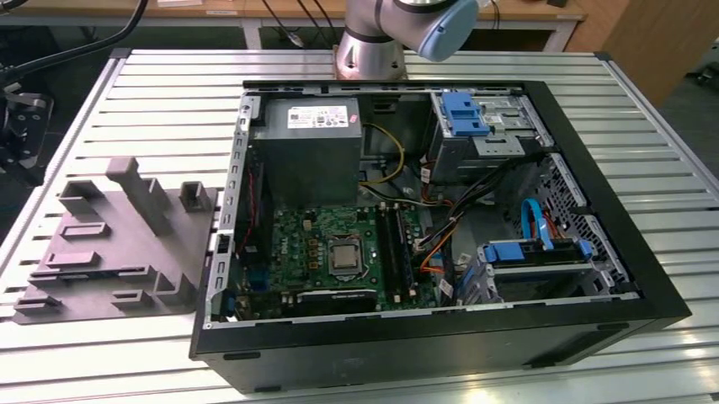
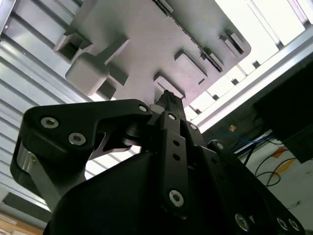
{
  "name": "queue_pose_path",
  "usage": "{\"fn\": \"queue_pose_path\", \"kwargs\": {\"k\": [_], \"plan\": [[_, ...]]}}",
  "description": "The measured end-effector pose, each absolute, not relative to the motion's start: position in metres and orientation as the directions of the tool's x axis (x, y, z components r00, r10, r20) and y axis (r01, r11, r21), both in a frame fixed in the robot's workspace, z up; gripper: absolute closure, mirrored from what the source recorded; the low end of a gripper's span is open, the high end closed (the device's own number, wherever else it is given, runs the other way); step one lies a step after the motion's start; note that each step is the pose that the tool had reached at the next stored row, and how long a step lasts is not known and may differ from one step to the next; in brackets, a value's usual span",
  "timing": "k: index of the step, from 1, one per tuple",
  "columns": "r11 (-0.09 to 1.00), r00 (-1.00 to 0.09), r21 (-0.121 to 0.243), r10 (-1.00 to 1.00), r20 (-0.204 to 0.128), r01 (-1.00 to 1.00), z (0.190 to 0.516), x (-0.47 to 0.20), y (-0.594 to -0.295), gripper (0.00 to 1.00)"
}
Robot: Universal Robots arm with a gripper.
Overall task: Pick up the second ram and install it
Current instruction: 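Pick up the second ram and move it above second insertion slot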
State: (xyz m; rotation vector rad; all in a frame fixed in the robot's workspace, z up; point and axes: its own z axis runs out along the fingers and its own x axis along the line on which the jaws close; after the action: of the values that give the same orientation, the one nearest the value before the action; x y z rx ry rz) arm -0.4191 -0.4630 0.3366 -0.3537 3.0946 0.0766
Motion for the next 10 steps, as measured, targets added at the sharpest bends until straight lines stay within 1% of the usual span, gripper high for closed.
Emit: {"fn": "queue_pose_path", "kwargs": {"k": [10], "plan": [[0.916, -0.917, 0.046, -0.398, -0.031, -0.399, 0.3354, -0.4191, -0.4630, 0.90]]}}
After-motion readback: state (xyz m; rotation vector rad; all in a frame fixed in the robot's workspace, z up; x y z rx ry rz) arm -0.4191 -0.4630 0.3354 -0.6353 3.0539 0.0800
